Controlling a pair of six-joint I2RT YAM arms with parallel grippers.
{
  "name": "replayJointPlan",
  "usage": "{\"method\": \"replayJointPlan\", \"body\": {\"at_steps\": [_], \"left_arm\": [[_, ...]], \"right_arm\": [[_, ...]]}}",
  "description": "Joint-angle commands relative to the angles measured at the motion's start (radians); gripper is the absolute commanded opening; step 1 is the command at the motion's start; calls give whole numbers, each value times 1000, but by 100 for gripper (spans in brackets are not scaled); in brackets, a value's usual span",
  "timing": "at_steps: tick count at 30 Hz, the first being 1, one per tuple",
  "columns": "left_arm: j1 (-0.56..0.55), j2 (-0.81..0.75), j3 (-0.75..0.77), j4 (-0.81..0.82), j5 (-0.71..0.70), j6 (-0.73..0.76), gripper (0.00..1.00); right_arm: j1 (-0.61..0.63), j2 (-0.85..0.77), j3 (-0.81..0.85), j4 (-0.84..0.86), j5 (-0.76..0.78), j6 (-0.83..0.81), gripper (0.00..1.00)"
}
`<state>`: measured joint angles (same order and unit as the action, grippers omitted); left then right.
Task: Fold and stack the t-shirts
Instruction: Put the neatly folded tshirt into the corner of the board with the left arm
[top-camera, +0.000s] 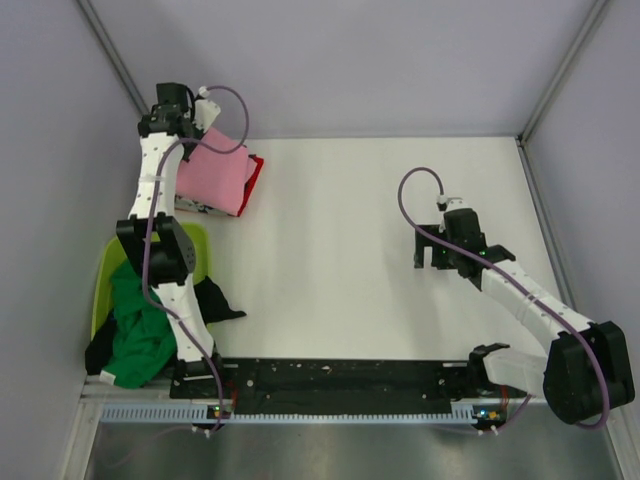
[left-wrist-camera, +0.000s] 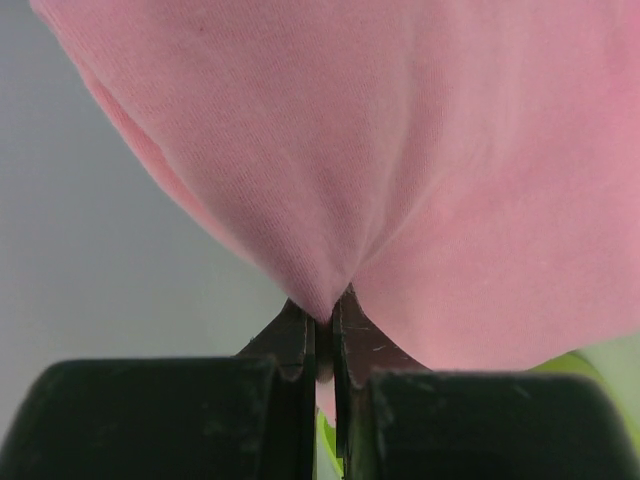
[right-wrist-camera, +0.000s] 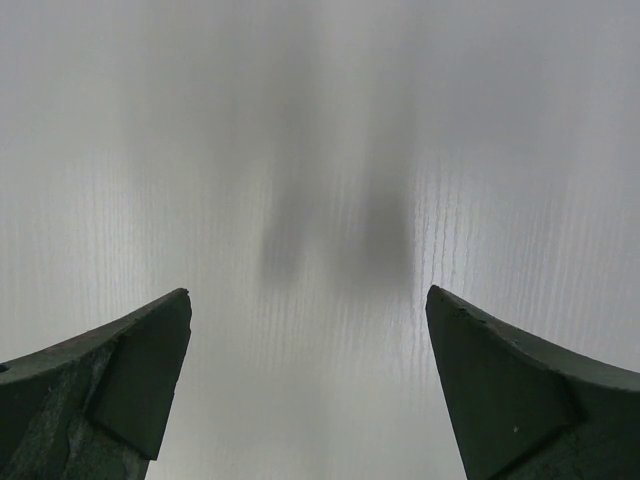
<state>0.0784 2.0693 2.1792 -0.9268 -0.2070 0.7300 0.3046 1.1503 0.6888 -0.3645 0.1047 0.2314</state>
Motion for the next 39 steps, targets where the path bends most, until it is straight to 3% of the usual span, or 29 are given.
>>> {"method": "replayJointPlan", "body": {"at_steps": [1, 9, 11, 13, 15, 23, 29, 34, 39], "left_arm": [[52, 17, 50, 52, 37, -49, 0], [103, 116, 53, 60, 67, -121, 0], [109, 141, 53, 69, -4, -127, 36], [119, 143, 50, 88, -66, -135, 81], [121, 111, 28, 120, -97, -135, 96], [38, -151, -229, 200, -22, -83, 99], [-136, -360, -517, 195, 151, -90, 99], [-288, -512, -770, 212, 375, -138, 99], [-319, -656, -1082, 423, 541, -224, 99]], "right_arm": [[-7, -26, 40, 4, 16, -14, 99], [-7, -27, 41, 2, 20, -15, 99], [-7, -27, 41, 1, 18, -17, 99], [-9, -26, 41, -2, 18, -15, 99], [-7, -29, 40, -4, 16, -17, 99], [-7, -29, 43, -5, 15, -15, 99], [-7, -37, 35, -2, 20, -12, 99], [-9, -49, 18, 15, 21, -6, 99], [-7, -96, -26, 53, 64, 5, 99]]}}
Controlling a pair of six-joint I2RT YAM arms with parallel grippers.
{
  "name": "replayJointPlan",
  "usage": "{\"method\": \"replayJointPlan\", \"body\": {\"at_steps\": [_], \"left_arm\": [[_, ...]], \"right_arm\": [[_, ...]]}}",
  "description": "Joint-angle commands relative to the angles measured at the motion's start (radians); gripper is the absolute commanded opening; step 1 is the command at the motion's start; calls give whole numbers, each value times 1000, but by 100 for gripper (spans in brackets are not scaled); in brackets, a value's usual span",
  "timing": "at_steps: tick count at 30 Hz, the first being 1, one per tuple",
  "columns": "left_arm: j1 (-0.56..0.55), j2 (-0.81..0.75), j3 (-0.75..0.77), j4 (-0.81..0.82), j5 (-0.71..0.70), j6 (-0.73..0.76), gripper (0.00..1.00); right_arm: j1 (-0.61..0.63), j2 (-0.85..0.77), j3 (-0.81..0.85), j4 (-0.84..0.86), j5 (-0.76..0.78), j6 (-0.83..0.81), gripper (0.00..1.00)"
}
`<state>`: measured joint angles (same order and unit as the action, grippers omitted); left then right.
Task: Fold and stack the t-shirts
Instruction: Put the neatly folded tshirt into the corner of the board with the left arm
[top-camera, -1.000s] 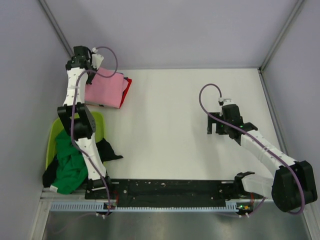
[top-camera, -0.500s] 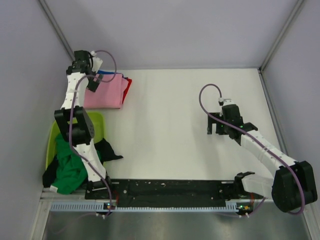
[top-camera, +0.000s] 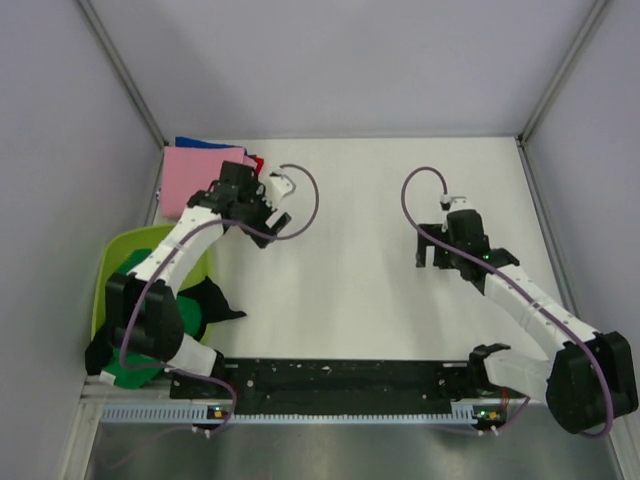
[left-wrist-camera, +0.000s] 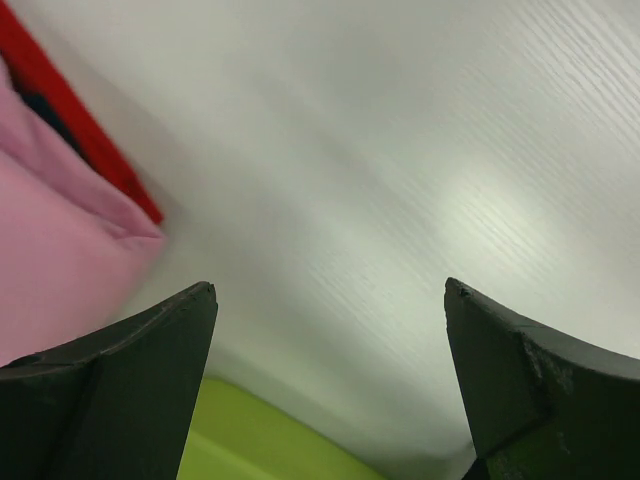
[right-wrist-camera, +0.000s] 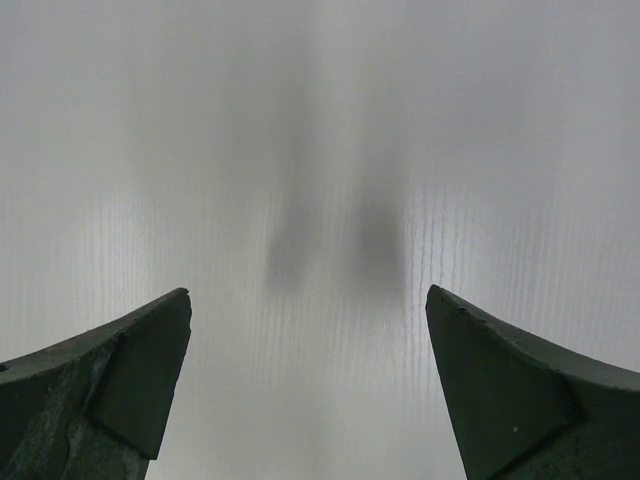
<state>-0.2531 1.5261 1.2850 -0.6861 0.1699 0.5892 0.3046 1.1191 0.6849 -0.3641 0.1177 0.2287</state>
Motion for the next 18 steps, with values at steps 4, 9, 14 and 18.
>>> {"method": "replayJointPlan", "body": {"at_steps": [4, 9, 14, 18], "left_arm": [[14, -253, -453, 466, 171, -104, 99], [18, -346, -737, 828, 80, -212, 99], [25, -345, -851, 974, 60, -255, 99], [25, -314, -825, 968, 68, -290, 99]], "right_arm": [[-10, -125, -71, 103, 117, 6, 99], [-10, -180, -160, 197, 187, 14, 99], [-9, -226, -229, 263, 232, 23, 99], [-9, -237, -239, 267, 244, 24, 99]]}}
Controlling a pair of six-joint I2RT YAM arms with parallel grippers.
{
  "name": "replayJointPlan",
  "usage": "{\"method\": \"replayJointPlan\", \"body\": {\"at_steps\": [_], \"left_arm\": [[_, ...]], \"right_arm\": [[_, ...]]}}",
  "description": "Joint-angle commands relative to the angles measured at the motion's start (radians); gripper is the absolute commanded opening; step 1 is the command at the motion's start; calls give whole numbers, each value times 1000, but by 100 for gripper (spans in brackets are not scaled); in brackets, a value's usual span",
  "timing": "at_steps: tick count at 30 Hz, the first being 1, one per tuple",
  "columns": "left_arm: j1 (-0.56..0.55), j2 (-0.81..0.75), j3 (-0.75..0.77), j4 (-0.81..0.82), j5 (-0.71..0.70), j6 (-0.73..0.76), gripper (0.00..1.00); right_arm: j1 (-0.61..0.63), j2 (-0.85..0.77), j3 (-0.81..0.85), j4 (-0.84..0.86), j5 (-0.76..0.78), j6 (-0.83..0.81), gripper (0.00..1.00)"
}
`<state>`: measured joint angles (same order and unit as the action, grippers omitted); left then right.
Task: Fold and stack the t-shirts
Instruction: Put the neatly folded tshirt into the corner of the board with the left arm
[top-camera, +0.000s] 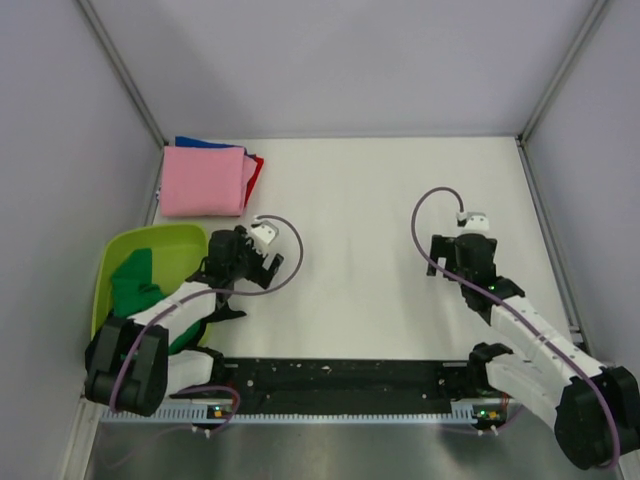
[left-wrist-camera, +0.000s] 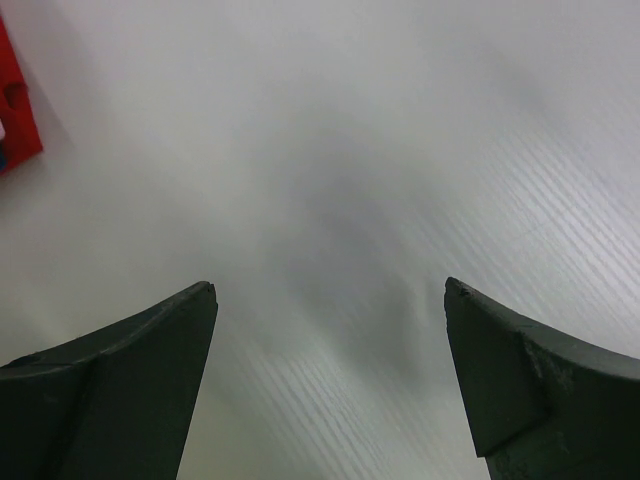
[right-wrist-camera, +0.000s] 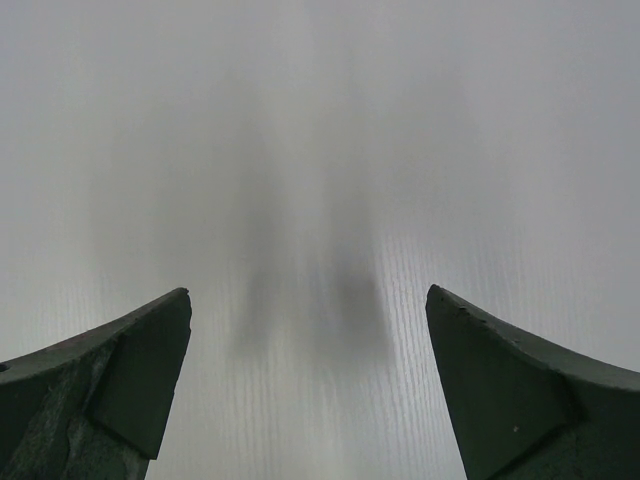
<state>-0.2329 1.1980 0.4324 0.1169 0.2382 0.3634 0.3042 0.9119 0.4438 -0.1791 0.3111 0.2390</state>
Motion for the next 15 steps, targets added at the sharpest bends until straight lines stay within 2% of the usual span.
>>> {"method": "replayJointPlan", "body": {"at_steps": [1, 15], "left_arm": [[6, 23, 29, 162, -8, -66, 99], [6, 41, 34, 167, -83, -73, 99]], "right_arm": [[-8, -30, 1, 82, 51, 16, 99], [-8, -36, -2, 87, 69, 19, 99]]}}
